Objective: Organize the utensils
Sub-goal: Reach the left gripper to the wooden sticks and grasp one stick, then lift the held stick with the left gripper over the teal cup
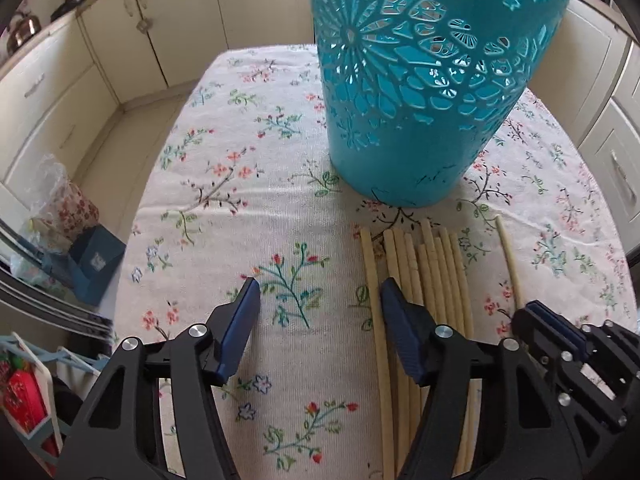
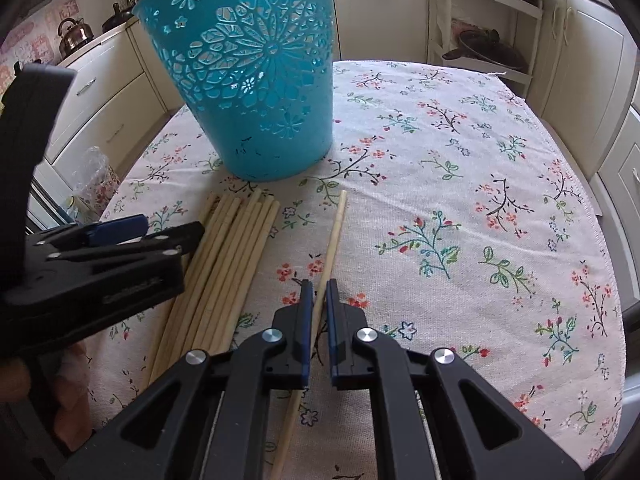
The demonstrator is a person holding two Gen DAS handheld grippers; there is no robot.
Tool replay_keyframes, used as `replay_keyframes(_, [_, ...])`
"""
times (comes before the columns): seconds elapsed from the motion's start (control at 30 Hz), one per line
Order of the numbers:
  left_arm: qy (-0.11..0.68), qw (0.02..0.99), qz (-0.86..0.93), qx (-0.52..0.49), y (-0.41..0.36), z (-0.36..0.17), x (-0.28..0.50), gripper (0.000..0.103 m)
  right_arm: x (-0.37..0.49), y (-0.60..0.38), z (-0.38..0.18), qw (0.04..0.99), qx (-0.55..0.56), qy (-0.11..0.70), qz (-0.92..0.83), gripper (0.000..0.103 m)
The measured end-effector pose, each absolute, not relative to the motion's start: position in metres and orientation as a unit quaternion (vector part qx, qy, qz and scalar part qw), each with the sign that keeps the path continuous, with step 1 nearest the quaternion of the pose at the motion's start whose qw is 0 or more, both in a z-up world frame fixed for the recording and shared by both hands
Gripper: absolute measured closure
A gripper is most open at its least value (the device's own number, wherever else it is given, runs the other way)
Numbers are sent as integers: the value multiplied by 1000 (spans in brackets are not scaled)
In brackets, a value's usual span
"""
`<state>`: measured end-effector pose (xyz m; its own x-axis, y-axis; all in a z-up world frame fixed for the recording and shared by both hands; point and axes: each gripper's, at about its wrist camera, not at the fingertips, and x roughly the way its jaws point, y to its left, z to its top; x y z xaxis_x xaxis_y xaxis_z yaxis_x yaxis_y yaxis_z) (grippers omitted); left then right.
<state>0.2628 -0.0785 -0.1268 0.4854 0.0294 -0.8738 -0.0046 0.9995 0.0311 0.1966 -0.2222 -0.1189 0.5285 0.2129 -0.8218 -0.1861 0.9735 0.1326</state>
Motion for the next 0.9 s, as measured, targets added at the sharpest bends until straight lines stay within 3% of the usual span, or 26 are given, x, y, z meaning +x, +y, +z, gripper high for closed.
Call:
replay_keyframes(0.1, [504, 863, 9, 18, -81, -127, 266, 46, 197, -222, -120, 875, 11, 471, 115, 95])
replay_keyframes(0.17, [502, 865, -2, 17, -84, -125, 267, 59, 198, -221, -120, 876, 6, 468, 116, 95])
replay_keyframes(0.23, [500, 866, -22, 15, -86, -124, 267, 95, 197, -219, -120, 878, -1, 465, 116, 95])
replay_keyframes(0.5, [492, 868, -50, -44, -58, -106, 259, 98, 197, -219, -121, 880, -2, 461, 118, 95])
replay_keyframes(0.7, [366, 917, -94, -126, -14, -2, 239, 98, 197, -221, -121, 880, 10, 461, 115, 94])
replay_keyframes(0.9, [256, 949, -121, -139, -17, 82, 252, 98, 200, -224, -121, 878, 25, 463, 120, 91])
